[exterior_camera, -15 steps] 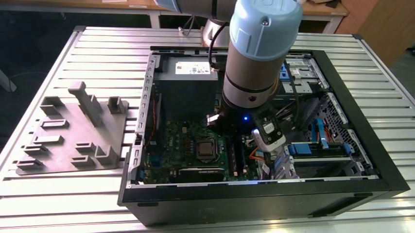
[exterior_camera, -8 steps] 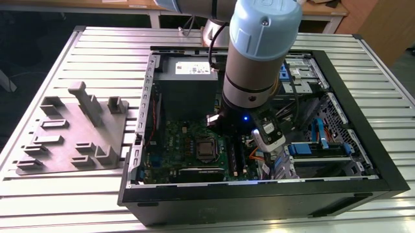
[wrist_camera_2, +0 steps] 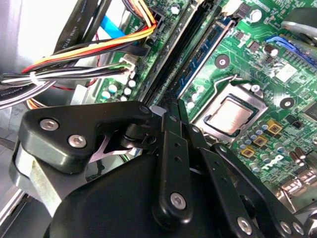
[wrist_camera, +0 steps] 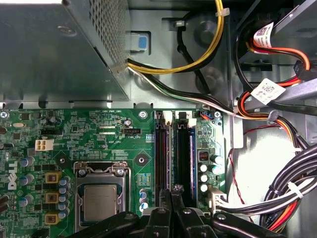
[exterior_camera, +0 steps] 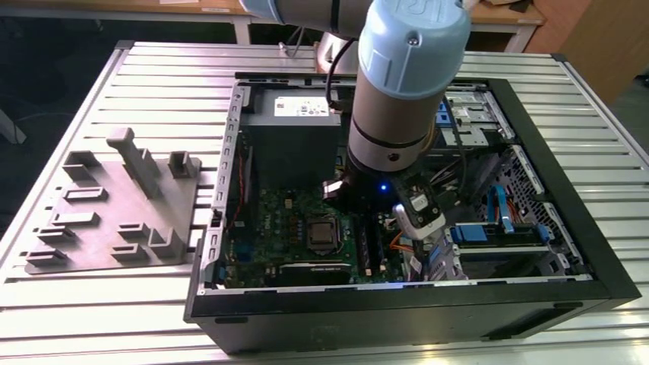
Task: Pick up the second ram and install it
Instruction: 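Insert the second ram into the second slot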
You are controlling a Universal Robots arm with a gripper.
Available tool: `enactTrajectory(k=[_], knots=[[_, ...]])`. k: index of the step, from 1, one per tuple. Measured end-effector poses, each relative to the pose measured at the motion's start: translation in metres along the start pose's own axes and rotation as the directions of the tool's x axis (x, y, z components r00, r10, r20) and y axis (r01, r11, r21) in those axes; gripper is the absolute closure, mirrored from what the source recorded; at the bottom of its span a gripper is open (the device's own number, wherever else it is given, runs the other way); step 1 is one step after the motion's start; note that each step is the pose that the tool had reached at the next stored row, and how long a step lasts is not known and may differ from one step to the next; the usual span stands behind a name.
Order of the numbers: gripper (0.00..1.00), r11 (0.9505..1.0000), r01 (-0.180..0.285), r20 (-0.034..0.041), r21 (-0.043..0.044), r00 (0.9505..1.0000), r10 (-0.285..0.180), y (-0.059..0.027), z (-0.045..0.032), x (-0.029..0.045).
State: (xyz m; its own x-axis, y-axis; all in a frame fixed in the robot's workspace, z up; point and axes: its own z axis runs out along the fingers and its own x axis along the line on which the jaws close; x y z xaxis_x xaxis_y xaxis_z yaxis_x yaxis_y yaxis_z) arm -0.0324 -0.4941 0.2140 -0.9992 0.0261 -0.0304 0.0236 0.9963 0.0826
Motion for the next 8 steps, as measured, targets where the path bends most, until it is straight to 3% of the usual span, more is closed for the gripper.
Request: enactTrajectory(k=[8], knots=[[0.88, 1.0, 0.0, 0.0, 0.0002, 1.0, 0.0, -0.0003, 0.0025, 0.0001]])
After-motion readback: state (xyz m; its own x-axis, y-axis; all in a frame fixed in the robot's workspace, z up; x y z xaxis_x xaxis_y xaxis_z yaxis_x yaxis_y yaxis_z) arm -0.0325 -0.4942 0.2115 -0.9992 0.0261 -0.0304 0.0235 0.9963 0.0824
